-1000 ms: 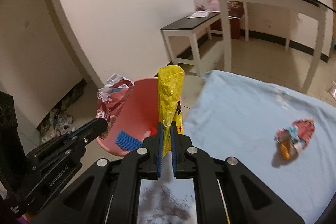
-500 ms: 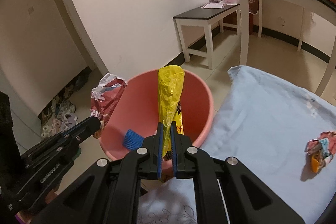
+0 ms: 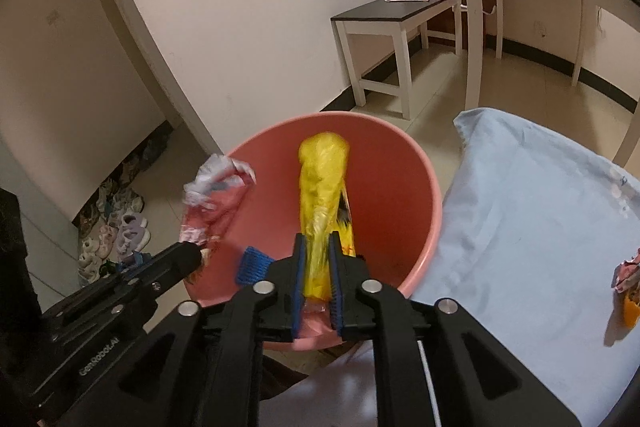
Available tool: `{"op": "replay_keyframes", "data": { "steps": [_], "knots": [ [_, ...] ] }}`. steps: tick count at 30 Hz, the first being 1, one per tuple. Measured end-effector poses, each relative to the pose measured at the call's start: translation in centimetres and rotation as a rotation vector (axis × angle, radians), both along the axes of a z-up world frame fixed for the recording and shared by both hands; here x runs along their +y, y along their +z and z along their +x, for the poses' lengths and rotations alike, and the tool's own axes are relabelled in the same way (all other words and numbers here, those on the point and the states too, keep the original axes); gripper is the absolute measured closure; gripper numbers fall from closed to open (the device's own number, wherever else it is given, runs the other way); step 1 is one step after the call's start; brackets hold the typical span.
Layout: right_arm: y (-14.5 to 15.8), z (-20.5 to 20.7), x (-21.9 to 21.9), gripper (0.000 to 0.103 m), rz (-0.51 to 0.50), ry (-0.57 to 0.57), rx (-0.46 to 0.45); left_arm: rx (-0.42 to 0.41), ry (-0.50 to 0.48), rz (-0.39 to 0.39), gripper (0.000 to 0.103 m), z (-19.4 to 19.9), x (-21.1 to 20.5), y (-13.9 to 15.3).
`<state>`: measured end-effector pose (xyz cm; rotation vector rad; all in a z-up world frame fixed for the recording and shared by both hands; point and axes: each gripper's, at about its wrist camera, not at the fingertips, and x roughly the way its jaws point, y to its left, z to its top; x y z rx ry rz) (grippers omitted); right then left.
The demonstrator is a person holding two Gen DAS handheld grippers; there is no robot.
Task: Collect trash
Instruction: 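Open both grippers over the pink bucket to drop the wrapper and bag, then move both grippers back toward the yellow foam net and orange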
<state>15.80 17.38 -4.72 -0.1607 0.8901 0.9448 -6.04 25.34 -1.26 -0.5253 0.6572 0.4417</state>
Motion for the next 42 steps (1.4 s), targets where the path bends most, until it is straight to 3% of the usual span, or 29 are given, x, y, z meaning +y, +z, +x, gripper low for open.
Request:
{"op": "replay_keyframes", "data": {
  "steps": [4, 11, 24, 42],
  "knots": [
    [0.1, 0.0, -0.2, 0.077, 0.002, -0.013, -0.006, 0.018, 0.007, -0.030, 0.093, -0.1, 0.4, -0.5],
    [0.3, 0.2, -0.8, 0.072, 0.011, -0.029, 0.002, 0.018, 0.004, -0.034, 0.093, -0.2, 0.5, -0.6],
    [1.7, -0.4, -3.8, 0.069, 0.047, -0.055, -0.007, 0.011, -0.029, -0.001, 0.093, -0.6, -1.9, 0.7],
    [2.9, -1.9, -11.8, 0.068, 0.046, -0.135, -0.034, -0.002, -0.130, 0.045, 0.093, 0.5, -6.6, 2.4]
  ]
}}
